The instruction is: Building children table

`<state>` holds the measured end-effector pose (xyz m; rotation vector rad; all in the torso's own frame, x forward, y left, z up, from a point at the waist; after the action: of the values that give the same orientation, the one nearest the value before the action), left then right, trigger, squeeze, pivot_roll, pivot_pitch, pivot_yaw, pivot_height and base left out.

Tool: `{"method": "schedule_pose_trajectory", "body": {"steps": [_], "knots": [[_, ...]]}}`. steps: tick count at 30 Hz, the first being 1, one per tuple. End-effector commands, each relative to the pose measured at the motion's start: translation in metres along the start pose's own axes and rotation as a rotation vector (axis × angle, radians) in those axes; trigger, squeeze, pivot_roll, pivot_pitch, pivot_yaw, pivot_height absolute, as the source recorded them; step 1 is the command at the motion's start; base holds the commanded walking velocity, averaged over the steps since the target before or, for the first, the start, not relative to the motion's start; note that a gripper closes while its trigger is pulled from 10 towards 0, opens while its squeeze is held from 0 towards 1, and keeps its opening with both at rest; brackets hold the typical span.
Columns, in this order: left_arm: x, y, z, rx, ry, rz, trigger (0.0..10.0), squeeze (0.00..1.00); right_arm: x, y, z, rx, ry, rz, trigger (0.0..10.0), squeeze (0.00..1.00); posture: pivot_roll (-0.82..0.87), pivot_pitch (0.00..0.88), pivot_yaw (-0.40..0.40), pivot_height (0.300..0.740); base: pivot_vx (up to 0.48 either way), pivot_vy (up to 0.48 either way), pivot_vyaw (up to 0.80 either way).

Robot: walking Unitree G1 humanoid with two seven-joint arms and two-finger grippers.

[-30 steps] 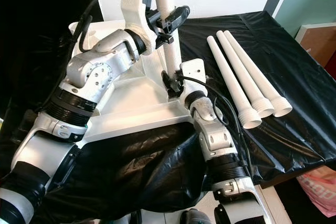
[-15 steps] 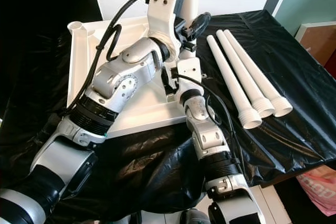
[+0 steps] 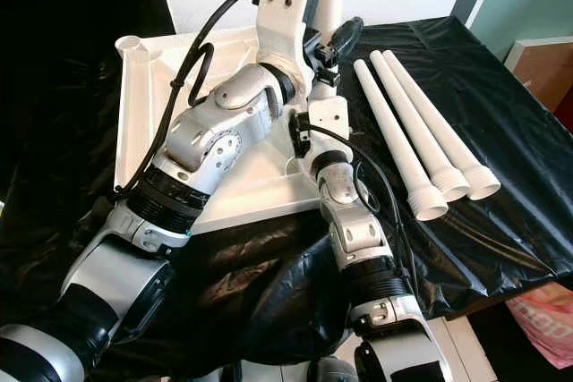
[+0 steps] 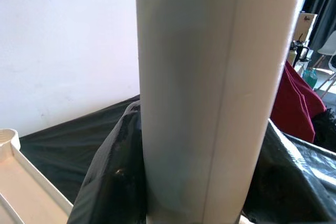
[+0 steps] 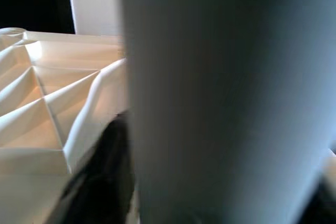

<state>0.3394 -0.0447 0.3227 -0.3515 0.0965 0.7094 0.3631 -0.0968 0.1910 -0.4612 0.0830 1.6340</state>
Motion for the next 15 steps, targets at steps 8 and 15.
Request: {"method": "schedule_pose_trajectory", "body": {"steps": [8, 15], "knots": [[-0.0059, -0.0009, 0.0027, -0.023, -0.027, -0.034, 10.0, 0.0, -0.0029, -0.0021, -0.0027, 0.008, 0.005, -0.009, 0.0, 0.0, 0.0, 0.089, -0.017, 0.74, 0.0, 0.0, 0.0], [-0.0095, -0.0003, -0.0006, -0.019, -0.057, -0.059, 10.0, 0.0, -0.0065, -0.0036, -0.0009, 0.002, 0.004, -0.027, 10.0, 0.0, 0.0, 0.077, -0.021, 0.74, 0.0, 0.0, 0.0]]}}
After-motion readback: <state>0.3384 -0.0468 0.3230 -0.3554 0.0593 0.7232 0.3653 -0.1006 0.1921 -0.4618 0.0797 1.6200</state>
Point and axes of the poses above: a point about 5 cm out from each wrist's last joint towards the gripper, its own y axis pointing back from the gripper into the wrist, its own z axis along the axis of the wrist's last joint, x = y × z, the point moved 2 cm from there along -y, pointing out of the wrist towards the gripper, and after that the axes turned 15 degrees about y, right-handed, at the moved point
